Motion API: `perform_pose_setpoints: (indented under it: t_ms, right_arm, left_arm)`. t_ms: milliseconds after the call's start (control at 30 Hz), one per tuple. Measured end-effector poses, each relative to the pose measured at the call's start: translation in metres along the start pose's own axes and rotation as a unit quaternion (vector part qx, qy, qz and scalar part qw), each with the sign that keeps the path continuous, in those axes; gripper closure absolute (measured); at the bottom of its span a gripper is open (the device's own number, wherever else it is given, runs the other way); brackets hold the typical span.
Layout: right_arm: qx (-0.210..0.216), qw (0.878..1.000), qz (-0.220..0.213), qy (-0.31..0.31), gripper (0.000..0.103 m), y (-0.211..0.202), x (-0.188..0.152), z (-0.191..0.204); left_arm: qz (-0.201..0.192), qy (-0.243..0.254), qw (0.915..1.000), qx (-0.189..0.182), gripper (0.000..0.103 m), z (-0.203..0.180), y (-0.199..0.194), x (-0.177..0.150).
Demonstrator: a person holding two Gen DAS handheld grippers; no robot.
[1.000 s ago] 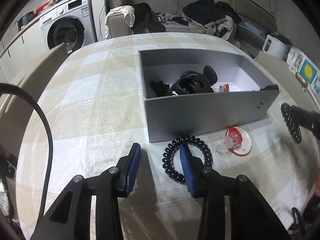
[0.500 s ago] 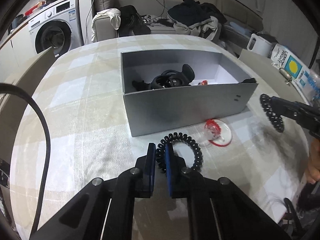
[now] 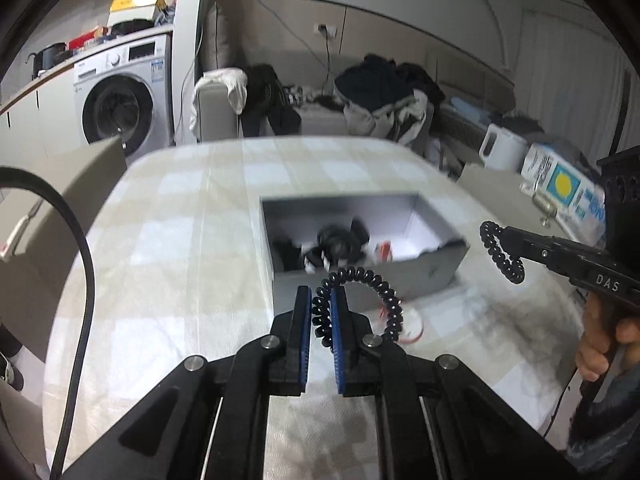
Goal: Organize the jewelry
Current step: 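Carry both hair ties over the grey box and open both tools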
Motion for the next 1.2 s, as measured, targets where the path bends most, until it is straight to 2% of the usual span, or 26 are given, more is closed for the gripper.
perform_pose_setpoints:
  t_ms: [100,167,400,667,1200]
  right_arm:
    - [-0.01,1.0,-0.017,0.004,0.095,-0.006,0.017,0.003]
    - [-0.016,1.0,-0.023,0.014,0.095,-0.008,0.027,0.002]
    - [-0.018,0.998,-0.045,0.041,0.095,-0.005,0.053,-0.001]
    - [-0.011,0.998,-0.037,0.05,0.095,0.01,0.047,-0.006]
    - [-0.031,0.996,0.0,0.079,0.095,0.048,0.029,-0.017]
  left_arm:
    - [-0.022,0.007,0.9997,0.01,0.098,-0.001,-0.005,0.013]
    - [-0.033,-0.005,0.9994,0.009,0.098,0.003,-0.005,0.022]
    - [-0.048,-0.007,0.9988,0.008,0.098,0.016,0.006,0.039]
    - [-0.047,-0.043,0.998,0.004,0.098,0.03,0.014,0.034]
    - [-0.038,-0.034,0.9987,0.0,0.098,0.022,0.032,0.022]
Point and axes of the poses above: each gripper's, at about its wrist camera, not at the fingertips, and y roughly the way its jaws point, z to its left, x to its top, the point moved 1 cm from there along y, roughly the way its jaws point, and after that the axes turned 7 degrees about -x, right-handed, at the moved point
